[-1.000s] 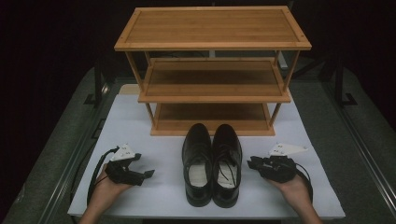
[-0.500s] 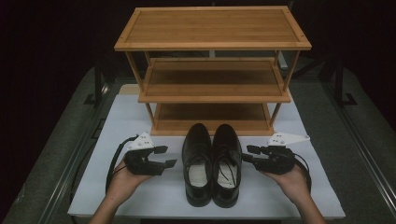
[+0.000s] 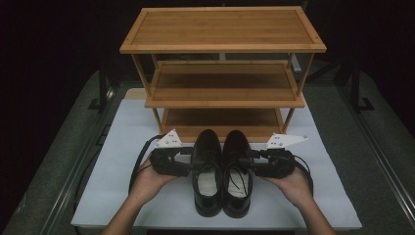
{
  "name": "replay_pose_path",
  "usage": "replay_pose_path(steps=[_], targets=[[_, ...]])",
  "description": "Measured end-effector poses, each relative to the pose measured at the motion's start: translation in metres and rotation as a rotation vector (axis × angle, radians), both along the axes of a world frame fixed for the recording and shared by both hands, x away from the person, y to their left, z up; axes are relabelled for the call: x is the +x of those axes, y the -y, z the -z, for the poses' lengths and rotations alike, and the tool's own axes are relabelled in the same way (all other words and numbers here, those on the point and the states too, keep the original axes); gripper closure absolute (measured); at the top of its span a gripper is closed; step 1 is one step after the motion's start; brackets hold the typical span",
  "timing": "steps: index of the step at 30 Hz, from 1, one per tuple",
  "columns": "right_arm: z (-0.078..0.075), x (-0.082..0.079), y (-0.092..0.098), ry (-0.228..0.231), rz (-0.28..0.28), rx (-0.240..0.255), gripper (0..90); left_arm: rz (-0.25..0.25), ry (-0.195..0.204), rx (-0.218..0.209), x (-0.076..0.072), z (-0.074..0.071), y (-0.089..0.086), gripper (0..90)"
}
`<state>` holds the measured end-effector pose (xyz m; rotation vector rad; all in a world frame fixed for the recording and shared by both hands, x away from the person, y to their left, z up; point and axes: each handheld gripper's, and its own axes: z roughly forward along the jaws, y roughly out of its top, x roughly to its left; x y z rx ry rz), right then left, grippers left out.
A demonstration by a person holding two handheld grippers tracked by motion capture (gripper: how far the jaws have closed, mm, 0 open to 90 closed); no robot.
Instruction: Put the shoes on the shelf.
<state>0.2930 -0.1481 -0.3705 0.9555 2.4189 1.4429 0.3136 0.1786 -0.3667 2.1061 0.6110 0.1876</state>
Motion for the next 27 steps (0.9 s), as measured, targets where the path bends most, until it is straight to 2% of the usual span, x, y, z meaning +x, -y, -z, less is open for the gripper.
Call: replay_pose_path(steps=[3, 12, 15, 24, 26, 27], targets=[[0.003, 0.001, -0.003, -0.004, 0.002, -0.017, 54.8, -0.002, -0.004, -0.011, 0.002, 0.002, 0.002, 37.5], [0.012, 0.0, -0.003, -0.027, 0.017, -0.044, 53.2, 0.006, -0.016, -0.005, 0.004, 0.01, 0.008, 36.0], [0.017, 0.0, -0.007, -0.036, 0.014, -0.055, 52.7, 0.009, -0.013, 0.016, 0.005, 0.014, 0.011, 36.0], [0.02, 0.0, -0.012, -0.034, 0.019, -0.091, 48.8, 0.012, -0.008, 0.03, 0.003, 0.017, 0.015, 36.9], [0.021, -0.002, -0.014, -0.025, 0.025, -0.133, 47.1, 0.011, -0.009, 0.028, 0.003, 0.017, 0.014, 37.1], [0.022, -0.002, -0.013, -0.024, 0.029, -0.131, 47.3, 0.012, -0.011, 0.026, 0.003, 0.017, 0.014, 37.3]])
